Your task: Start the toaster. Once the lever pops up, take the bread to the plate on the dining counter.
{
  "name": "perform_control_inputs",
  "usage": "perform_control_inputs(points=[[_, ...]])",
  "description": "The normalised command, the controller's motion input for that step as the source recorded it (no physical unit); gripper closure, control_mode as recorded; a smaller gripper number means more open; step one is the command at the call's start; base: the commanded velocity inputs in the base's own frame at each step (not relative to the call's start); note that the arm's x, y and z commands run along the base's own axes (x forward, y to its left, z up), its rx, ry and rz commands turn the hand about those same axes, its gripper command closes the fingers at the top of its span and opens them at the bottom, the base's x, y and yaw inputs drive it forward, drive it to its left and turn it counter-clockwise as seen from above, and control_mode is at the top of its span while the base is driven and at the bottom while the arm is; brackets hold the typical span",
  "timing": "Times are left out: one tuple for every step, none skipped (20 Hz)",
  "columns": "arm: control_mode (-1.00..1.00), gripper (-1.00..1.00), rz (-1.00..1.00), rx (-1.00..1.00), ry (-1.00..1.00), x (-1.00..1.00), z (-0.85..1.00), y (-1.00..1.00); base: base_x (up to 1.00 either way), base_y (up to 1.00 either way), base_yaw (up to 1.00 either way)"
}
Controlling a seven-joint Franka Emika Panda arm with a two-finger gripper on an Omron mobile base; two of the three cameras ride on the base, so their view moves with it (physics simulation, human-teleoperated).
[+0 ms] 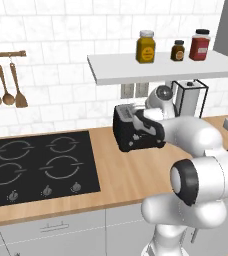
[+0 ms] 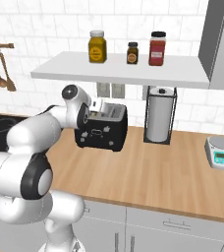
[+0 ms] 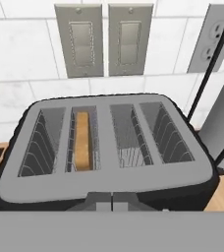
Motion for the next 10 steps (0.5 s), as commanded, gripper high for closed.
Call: perform_control_inputs(points=[[-1.00,1.00,0.06,0.00,-0.02,0.01,0.00,0.00,0.00,0.00,0.00],[-1.00,1.00,0.06,0.00,0.00,0.01,0.00,0.00,0.00,0.00,0.00],[-1.00,1.00,0.06,0.00,0.00,0.03,0.00,0.00,0.00,0.00,0.00],[-1.00,1.00,0.06,0.00,0.00,0.01,0.00,0.00,0.00,0.00,0.00],[-1.00,1.00,0.06,0.00,0.00,0.01,0.00,0.03,0.00,0.00,0.00],[-1.00,1.00,0.05,0.00,0.00,0.00,0.00,0.01,0.00,0.00,0.00],[-1.00,1.00,0.05,0.00,0.00,0.00,0.00,0.00,0.00,0.00,0.00],[-1.00,1.00,0.04,0.00,0.00,0.00,0.00,0.00,0.00,0.00,0.00],[-1.00,1.00,0.04,0.00,0.00,0.00,0.00,0.00,0.00,0.00,0.00],[-1.00,1.00,0.03,0.00,0.00,0.00,0.00,0.00,0.00,0.00,0.00]])
